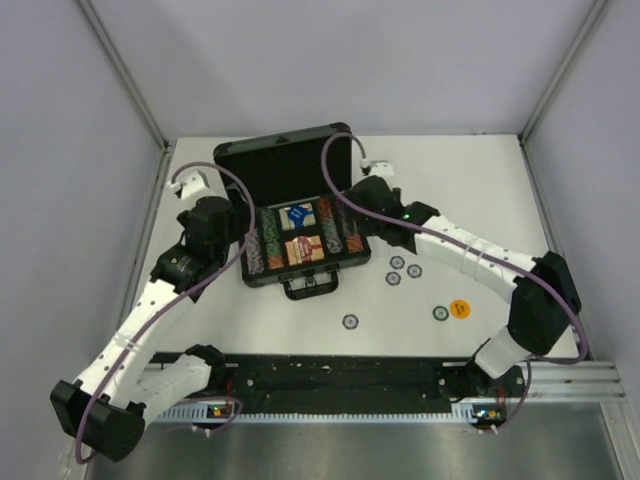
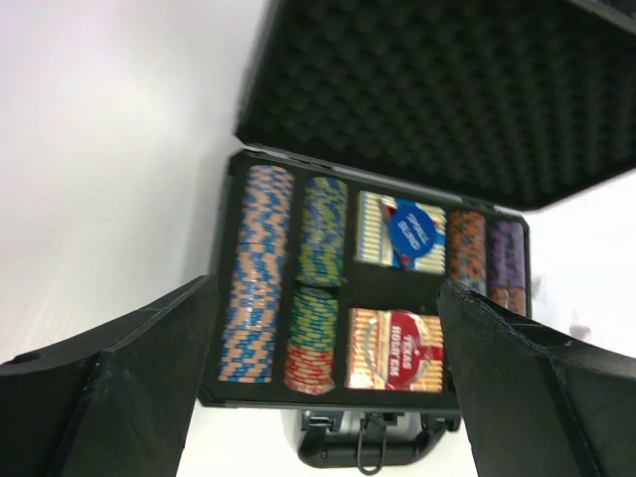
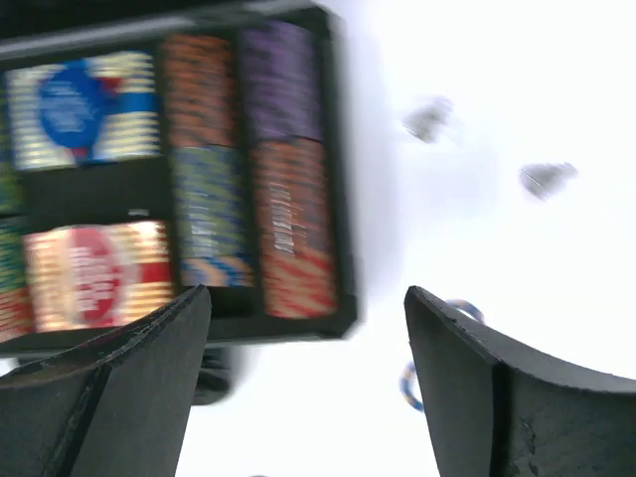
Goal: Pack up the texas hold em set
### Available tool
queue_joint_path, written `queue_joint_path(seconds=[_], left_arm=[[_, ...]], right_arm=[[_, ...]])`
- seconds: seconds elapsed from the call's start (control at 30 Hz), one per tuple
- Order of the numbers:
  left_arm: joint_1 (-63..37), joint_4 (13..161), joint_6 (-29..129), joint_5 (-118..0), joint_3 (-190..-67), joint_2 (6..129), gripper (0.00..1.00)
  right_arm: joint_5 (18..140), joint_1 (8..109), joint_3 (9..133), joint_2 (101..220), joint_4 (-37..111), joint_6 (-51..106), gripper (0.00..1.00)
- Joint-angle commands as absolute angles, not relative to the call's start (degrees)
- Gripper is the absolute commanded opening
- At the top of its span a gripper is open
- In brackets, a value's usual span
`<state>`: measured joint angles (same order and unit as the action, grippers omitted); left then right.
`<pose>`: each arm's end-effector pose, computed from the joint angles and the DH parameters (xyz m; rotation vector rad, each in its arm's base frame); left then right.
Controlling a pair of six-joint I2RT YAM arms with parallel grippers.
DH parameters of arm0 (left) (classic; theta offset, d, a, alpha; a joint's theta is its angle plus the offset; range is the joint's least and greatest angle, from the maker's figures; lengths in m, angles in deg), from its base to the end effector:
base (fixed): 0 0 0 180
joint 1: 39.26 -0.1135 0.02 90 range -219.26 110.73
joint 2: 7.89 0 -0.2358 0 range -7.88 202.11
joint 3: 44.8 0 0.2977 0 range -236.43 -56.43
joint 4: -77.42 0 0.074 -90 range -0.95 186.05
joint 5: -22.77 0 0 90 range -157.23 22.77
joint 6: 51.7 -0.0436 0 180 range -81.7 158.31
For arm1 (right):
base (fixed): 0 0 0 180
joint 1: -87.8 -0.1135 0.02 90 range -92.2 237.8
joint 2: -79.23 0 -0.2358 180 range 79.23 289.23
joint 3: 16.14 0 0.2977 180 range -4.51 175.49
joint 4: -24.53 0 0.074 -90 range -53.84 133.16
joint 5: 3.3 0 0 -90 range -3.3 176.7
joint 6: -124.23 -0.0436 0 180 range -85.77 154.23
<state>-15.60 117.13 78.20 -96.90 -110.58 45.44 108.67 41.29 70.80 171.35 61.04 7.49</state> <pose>0.2554 -0.0883 0.3156 -0.5900 1.8952 -0.1880 0.2945 0.2867 0.2462 -0.1923 2.2391 0.2502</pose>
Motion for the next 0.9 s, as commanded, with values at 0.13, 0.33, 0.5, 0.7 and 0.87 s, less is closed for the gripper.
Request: queue_joint_path(seconds=[0.13, 0.33, 0.5, 0.7, 0.87], left_arm=[[-15.80, 107.34, 73.64, -81.47, -109.78, 49.50, 0.96], [-15.80, 106.28, 72.76, -80.23, -109.34, 50.21, 0.96], [-15.80, 105.75, 73.20, -79.44, -109.07, 50.65, 0.96], [-15.80, 105.84, 72.85, -78.56, -109.60, 51.35, 0.95], [-15.80, 104.96, 72.76, -78.21, -109.51, 51.27, 0.96]], right_arm=[[116.49, 53.16, 51.51, 156.77, 77.10, -14.35, 0.81], [116.32, 56.15, 41.04, 147.54, 82.38, -23.41, 0.84], [115.61, 59.31, 35.32, 142.78, 84.94, -27.29, 0.85], [114.21, 65.99, 31.71, 142.34, 84.06, -26.68, 0.84], [111.31, 68.10, 30.65, 143.13, 83.71, -27.38, 0.84]])
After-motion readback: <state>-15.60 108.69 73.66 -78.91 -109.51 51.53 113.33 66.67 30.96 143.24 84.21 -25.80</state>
